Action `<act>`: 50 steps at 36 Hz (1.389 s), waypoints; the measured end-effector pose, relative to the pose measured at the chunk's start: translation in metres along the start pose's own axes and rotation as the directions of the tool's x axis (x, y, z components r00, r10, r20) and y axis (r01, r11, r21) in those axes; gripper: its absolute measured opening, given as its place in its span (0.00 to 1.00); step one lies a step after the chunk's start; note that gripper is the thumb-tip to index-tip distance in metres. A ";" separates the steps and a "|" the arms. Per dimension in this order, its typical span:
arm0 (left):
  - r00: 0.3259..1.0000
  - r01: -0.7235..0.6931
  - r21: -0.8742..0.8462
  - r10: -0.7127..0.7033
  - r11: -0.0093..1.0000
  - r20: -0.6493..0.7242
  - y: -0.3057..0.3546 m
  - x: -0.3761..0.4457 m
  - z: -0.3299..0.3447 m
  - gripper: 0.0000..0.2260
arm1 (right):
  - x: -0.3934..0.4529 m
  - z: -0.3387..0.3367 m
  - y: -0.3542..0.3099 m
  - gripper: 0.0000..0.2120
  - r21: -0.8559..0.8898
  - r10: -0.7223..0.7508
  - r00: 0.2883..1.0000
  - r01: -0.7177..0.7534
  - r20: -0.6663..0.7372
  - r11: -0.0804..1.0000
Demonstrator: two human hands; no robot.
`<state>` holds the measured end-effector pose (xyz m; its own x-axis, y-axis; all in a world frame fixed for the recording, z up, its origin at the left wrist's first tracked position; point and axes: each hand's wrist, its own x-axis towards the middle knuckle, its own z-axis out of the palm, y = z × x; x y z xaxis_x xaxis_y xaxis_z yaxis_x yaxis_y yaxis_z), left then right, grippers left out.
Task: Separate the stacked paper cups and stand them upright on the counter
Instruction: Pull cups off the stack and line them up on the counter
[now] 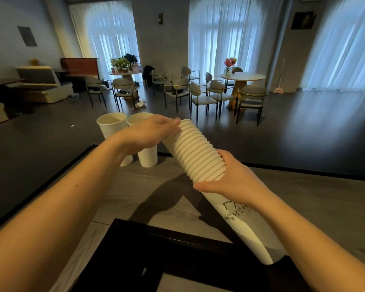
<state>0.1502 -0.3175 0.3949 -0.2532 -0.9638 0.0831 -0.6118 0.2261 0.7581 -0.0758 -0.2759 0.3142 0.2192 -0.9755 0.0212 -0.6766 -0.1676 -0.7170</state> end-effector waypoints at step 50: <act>0.986 -0.138 0.043 0.142 0.989 -0.090 0.028 0.027 0.051 0.20 | -0.020 -0.045 0.044 0.50 -0.066 0.058 0.997 -0.062 -0.058 0.996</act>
<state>0.0880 -0.3303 0.3859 -0.2687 -0.9308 0.2479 -0.6027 0.3632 0.7105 -0.1416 -0.2698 0.3137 0.1381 -0.9902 0.0201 -0.7335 -0.1159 -0.6697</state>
